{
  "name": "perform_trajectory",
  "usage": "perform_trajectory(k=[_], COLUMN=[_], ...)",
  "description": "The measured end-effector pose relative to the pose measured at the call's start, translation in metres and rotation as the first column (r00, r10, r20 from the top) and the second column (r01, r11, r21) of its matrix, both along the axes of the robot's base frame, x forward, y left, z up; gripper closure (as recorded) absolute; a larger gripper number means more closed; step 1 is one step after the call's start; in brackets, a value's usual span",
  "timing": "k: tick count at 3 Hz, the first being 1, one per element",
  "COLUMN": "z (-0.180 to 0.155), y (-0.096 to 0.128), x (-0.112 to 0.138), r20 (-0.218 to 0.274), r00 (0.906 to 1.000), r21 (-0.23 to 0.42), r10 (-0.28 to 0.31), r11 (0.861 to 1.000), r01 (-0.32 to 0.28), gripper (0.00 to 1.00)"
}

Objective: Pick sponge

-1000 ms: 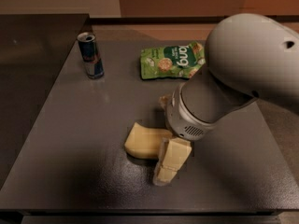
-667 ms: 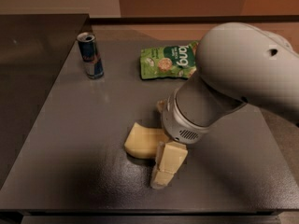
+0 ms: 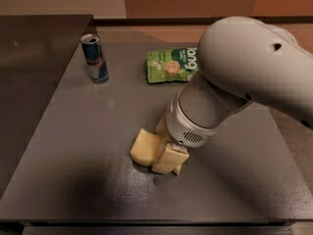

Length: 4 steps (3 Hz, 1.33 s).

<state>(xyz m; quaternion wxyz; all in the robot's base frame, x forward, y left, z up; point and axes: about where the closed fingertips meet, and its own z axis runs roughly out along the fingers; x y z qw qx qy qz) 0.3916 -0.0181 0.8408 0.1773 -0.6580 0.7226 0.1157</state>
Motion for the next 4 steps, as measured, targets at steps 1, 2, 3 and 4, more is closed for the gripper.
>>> perform_trajectory(k=[1, 2, 3, 4], z=[0.007, 0.029, 0.064, 0.144], y=[-0.001, -0.007, -0.018, -0.035], x=[0.003, 0.01, 0.021, 0.032], r20=[-0.002, 0.002, 0.019, 0.101], r00=[1.0, 0.9995, 0.9986, 0.9944], r21=[-0.012, -0.014, -0.012, 0.014], r10=[-0.007, -0.032, -0.05, -0.032], r11=[1.0, 0.999, 0.999, 0.999], r01=[0.007, 0.032, 0.05, 0.031], gripper=[0.64, 0.87, 1.0, 1.0])
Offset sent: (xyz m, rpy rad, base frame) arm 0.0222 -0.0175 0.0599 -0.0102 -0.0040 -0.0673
